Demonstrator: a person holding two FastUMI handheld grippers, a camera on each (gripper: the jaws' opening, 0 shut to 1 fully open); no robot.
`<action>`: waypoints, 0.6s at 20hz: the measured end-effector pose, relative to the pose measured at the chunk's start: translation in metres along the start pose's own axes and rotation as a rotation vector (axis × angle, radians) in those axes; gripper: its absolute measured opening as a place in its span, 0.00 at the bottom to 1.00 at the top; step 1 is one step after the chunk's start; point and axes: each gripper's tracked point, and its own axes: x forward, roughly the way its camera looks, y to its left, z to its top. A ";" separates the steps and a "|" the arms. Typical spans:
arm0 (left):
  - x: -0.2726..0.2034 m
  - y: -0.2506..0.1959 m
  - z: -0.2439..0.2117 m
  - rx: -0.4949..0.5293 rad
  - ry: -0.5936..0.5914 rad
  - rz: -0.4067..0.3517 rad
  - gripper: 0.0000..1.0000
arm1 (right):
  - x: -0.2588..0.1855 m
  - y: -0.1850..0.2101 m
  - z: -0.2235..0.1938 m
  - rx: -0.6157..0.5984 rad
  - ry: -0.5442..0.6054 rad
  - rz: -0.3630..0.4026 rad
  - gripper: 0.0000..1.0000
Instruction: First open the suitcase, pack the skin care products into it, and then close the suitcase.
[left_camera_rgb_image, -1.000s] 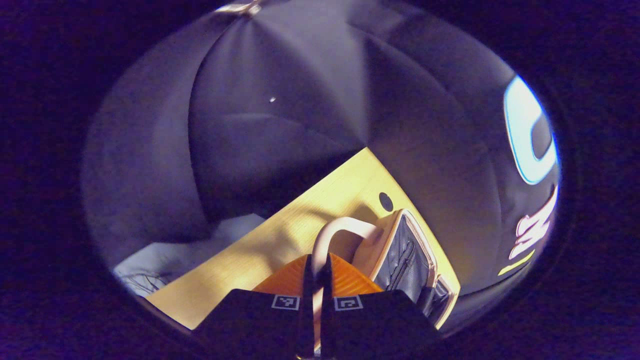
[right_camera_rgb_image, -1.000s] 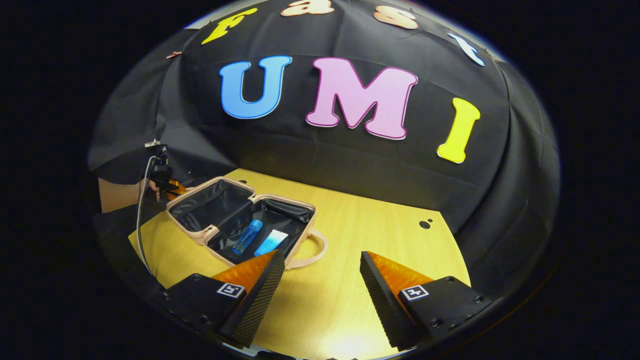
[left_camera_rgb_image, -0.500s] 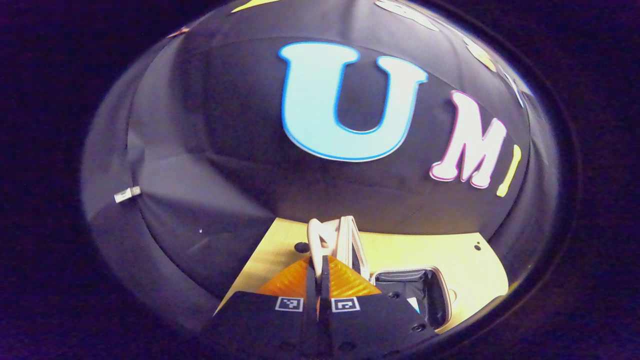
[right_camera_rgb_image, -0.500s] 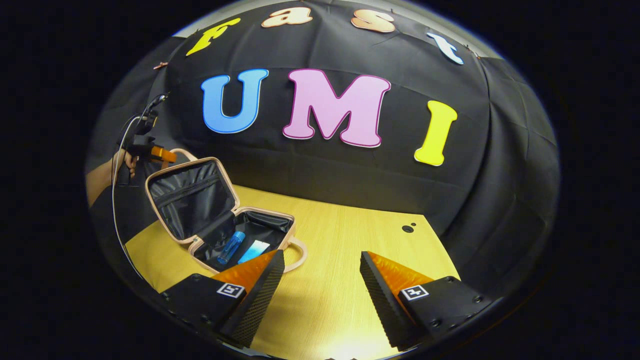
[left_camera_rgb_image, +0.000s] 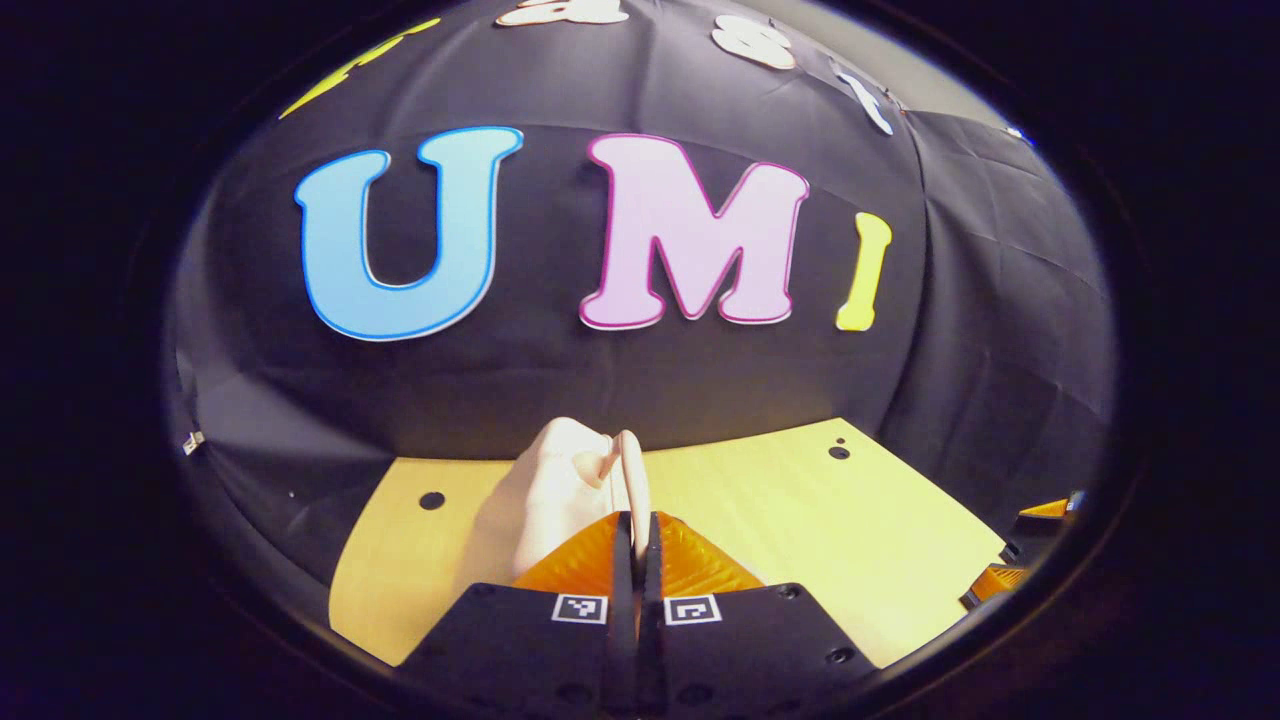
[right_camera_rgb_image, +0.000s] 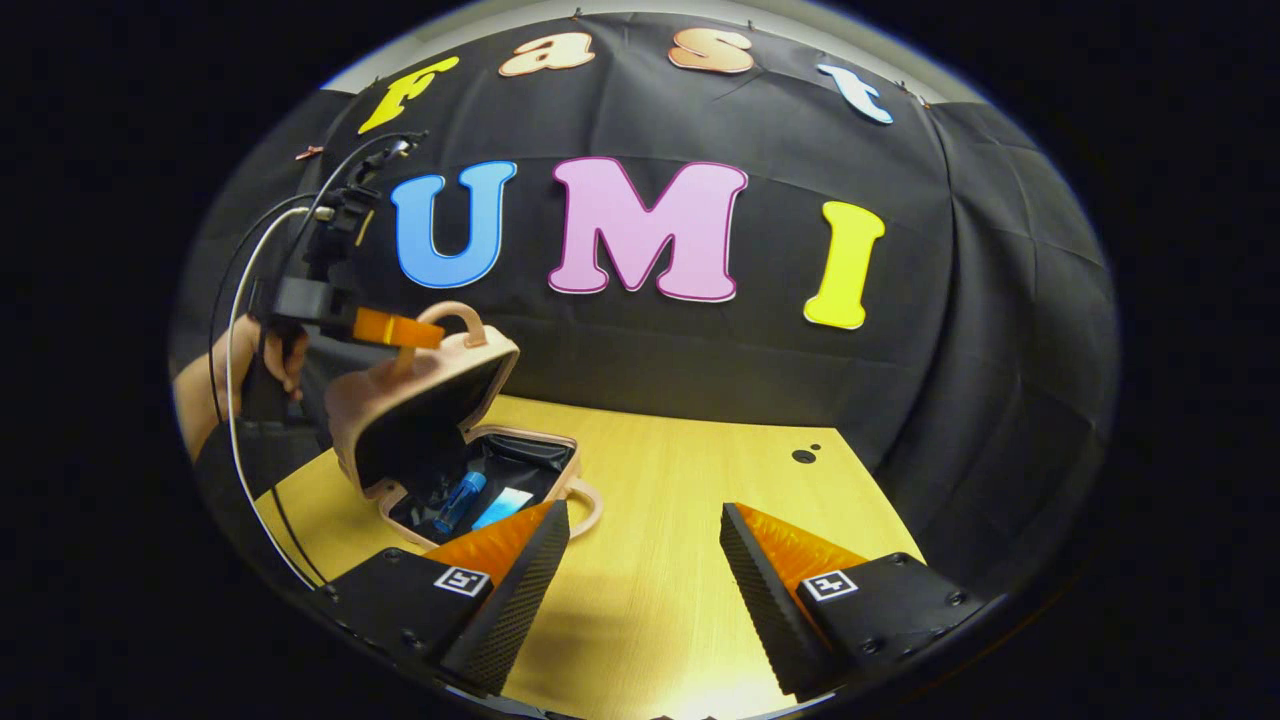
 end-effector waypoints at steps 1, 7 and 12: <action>0.007 -0.017 -0.011 -0.012 0.016 -0.015 0.06 | 0.000 -0.007 0.006 0.010 -0.009 -0.017 0.97; 0.065 -0.090 -0.113 -0.018 0.180 -0.057 0.08 | -0.012 -0.066 0.038 -0.009 -0.093 -0.106 0.96; 0.081 -0.118 -0.149 0.030 0.250 -0.006 0.27 | -0.015 -0.099 0.051 -0.170 -0.204 -0.072 0.96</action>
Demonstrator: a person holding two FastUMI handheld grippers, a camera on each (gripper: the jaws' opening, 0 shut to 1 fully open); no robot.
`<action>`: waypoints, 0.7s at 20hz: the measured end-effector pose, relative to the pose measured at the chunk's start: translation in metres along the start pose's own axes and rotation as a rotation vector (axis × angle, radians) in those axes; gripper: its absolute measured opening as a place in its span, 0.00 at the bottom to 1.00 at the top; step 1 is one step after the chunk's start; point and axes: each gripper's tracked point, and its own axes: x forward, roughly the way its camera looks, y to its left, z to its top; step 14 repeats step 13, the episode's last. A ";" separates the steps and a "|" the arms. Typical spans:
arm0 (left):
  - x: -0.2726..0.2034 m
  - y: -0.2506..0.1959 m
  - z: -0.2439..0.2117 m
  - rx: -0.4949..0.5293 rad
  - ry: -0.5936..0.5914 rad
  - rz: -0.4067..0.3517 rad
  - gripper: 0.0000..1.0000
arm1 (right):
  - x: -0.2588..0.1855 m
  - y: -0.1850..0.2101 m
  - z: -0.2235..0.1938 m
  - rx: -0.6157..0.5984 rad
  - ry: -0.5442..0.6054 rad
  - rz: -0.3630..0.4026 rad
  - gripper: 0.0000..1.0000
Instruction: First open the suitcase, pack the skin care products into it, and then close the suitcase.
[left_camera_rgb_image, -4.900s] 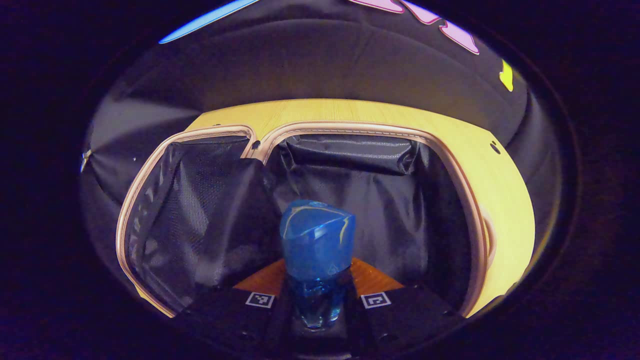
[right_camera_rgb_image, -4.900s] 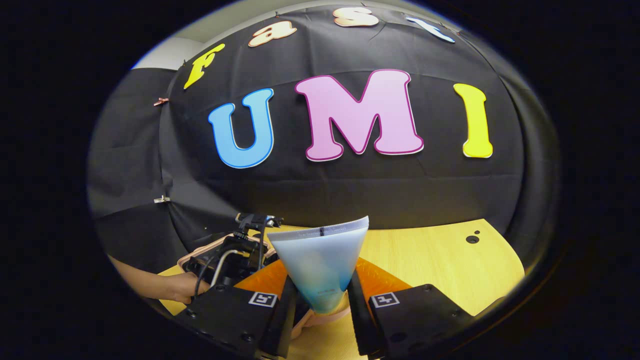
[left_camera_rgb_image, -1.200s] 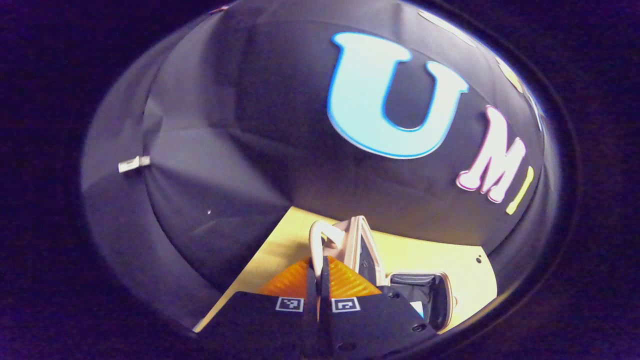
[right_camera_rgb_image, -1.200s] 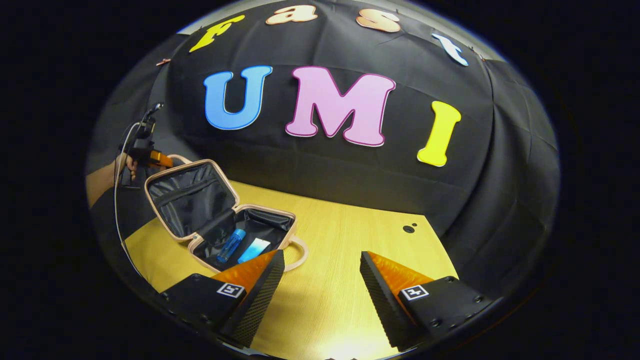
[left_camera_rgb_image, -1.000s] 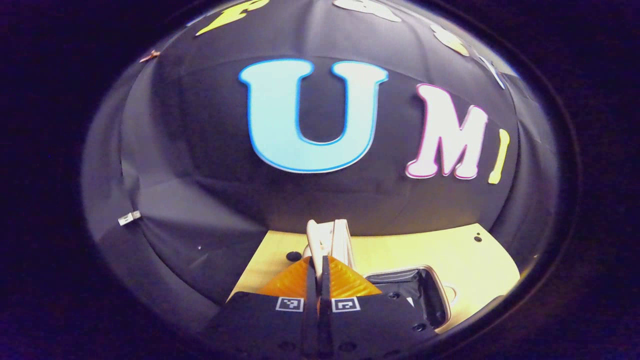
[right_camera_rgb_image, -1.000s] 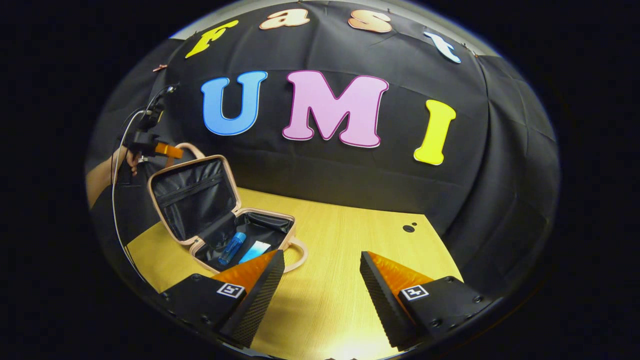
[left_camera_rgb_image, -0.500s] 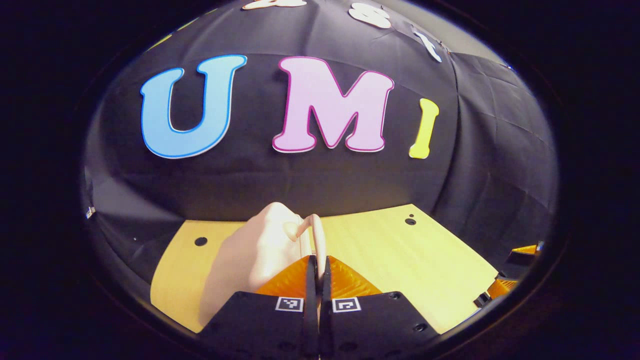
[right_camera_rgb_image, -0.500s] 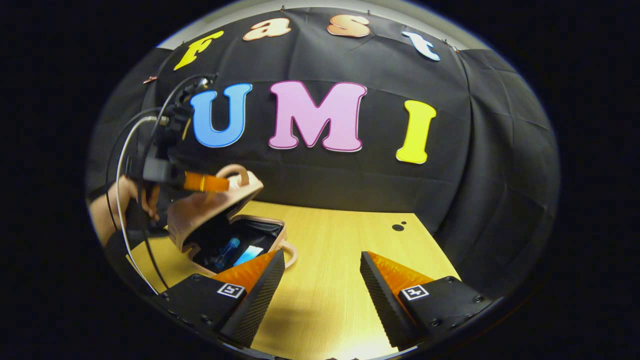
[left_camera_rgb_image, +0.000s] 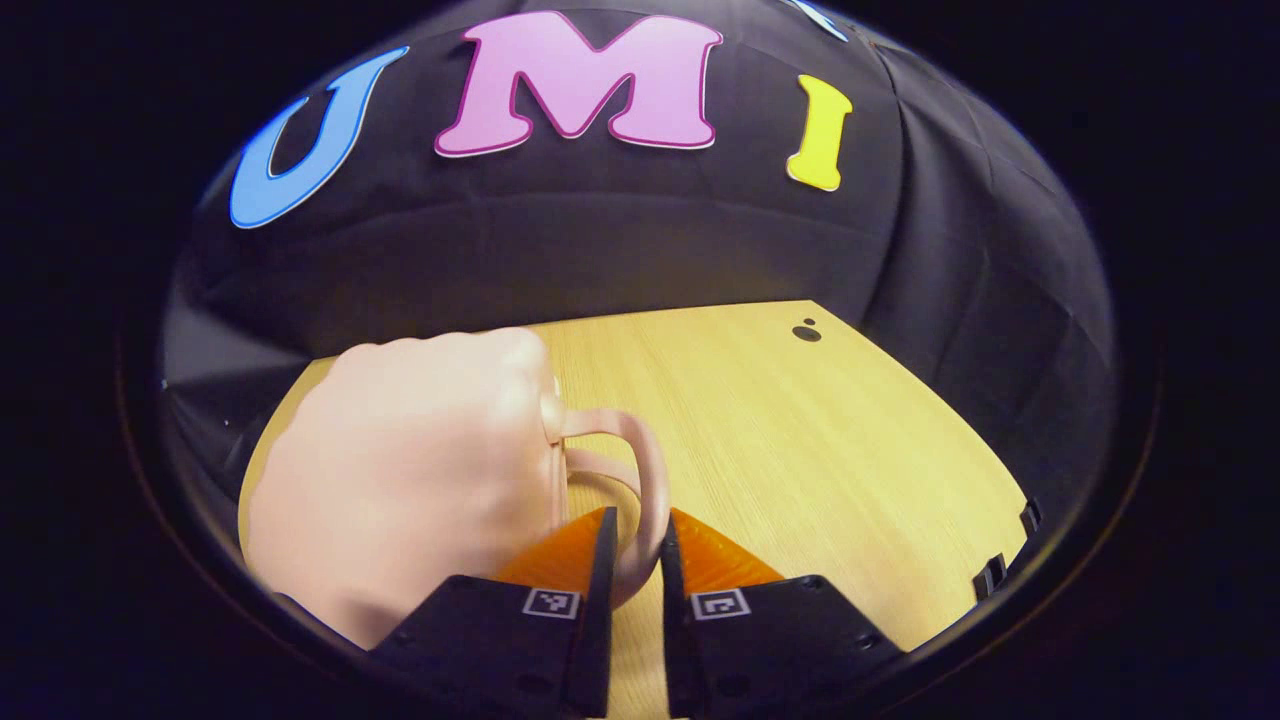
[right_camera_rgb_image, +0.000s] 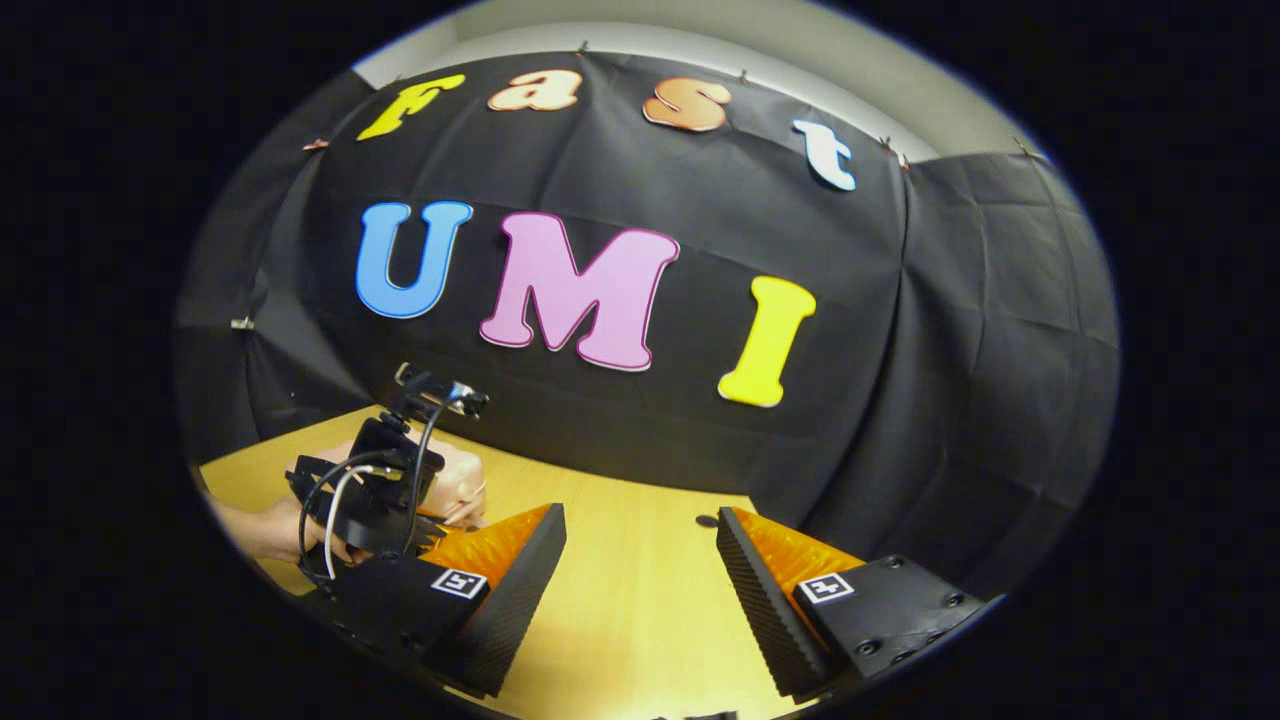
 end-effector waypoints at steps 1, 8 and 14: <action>-0.005 -0.004 0.007 -0.021 -0.011 0.020 0.36 | 0.001 -0.002 -0.005 0.017 0.012 0.035 0.96; -0.144 -0.017 0.132 -0.172 -0.396 0.211 0.98 | 0.008 -0.068 0.041 0.156 -0.117 0.084 0.96; -0.253 -0.029 0.183 -0.199 -0.617 0.304 0.97 | -0.001 -0.088 0.057 0.199 -0.143 0.110 0.96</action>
